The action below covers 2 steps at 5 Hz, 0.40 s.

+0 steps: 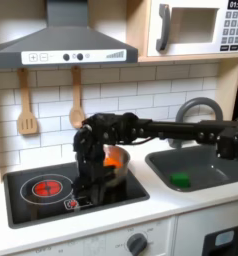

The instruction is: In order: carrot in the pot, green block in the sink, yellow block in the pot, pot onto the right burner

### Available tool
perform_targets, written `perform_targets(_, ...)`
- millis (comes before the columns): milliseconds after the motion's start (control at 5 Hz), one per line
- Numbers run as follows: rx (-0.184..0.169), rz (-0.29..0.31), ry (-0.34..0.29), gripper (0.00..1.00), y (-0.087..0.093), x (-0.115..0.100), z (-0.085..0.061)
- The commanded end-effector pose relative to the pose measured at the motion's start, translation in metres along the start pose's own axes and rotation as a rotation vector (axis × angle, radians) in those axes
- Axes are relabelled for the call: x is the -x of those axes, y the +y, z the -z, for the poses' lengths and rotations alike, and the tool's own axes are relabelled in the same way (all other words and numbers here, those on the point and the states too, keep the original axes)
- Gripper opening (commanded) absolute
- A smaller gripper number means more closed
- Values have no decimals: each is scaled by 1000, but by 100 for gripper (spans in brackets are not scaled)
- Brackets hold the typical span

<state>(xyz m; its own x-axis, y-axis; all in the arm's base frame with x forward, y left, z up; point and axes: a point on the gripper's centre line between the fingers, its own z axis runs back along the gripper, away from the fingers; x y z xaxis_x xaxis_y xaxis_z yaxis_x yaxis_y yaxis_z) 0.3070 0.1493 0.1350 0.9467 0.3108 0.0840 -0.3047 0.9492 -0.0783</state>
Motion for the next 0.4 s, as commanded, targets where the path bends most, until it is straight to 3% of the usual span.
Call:
perform_targets(0,65,16,-185,0,-11,-3,-61)
perform_targets(200,80,-10,-283,0,-11,-2,-88)
